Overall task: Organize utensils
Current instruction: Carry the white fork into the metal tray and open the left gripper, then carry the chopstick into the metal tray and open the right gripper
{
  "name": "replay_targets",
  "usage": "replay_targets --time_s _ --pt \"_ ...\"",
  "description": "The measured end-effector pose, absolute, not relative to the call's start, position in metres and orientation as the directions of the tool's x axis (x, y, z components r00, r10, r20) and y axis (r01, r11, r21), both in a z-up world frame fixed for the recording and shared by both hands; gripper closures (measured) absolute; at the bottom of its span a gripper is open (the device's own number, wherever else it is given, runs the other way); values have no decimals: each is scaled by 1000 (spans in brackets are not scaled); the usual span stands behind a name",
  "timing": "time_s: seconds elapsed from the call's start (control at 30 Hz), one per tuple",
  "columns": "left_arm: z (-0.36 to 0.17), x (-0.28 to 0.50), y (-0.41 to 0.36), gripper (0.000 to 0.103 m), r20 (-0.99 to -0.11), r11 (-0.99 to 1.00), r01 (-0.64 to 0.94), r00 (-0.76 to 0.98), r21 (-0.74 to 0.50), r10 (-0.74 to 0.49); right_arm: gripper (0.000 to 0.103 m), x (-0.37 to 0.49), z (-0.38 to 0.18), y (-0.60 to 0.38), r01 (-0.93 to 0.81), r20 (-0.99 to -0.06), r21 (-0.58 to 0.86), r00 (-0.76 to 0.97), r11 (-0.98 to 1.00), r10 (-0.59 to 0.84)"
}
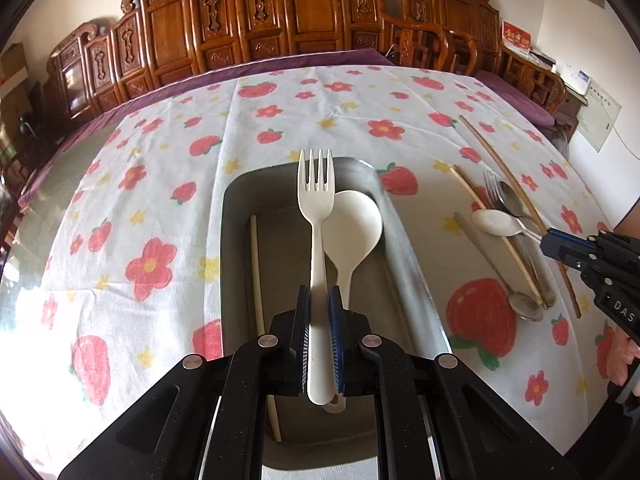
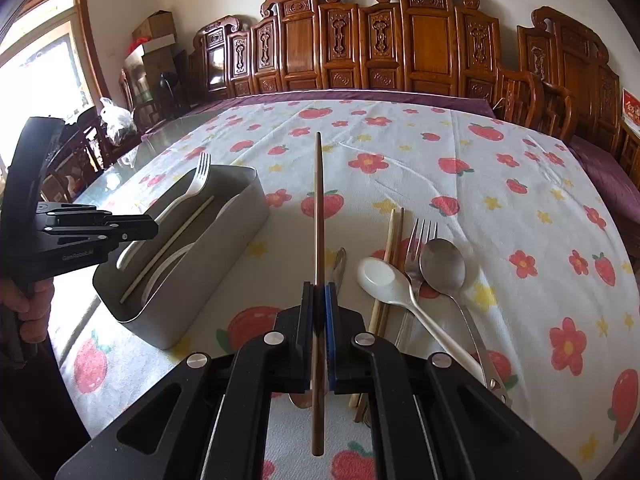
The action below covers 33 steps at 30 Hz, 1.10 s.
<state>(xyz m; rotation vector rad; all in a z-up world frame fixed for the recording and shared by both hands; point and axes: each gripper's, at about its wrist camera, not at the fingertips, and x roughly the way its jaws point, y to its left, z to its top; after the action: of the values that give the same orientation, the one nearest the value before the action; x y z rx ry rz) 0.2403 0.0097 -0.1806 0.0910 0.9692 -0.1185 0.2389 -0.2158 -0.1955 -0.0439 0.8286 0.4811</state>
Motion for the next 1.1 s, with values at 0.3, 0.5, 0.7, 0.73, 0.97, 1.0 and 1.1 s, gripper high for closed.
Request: replay_targets --time_s 0.3,0.5,0.7,0.73,0.97,1.0,1.1 --pt "-192 244 11 90 -832 989 145 551 26 -59 97 242 -201 -207 -444 -727 147 557 884 401" --pt "-185 241 16 75 -816 990 138 574 12 -70 97 240 -202 -202 -451 -731 148 549 880 405" --pt "-172 231 17 58 -785 989 146 615 23 -72 97 233 -200 -194 -463 -727 155 545 873 417" --pt "-170 230 18 56 -780 989 146 622 29 -69 97 231 -200 -191 -466 -727 152 545 872 418" --pt "-156 224 30 29 -743 993 117 666 18 -65 97 218 -194 -177 -489 -720 148 543 860 433" --pt "-155 223 32 27 -737 994 111 673 22 -59 97 215 -192 -175 -492 -716 151 543 857 438" --pt "-152 225 38 24 -730 996 86 682 24 -41 97 209 -187 -170 -496 -709 160 543 853 449"
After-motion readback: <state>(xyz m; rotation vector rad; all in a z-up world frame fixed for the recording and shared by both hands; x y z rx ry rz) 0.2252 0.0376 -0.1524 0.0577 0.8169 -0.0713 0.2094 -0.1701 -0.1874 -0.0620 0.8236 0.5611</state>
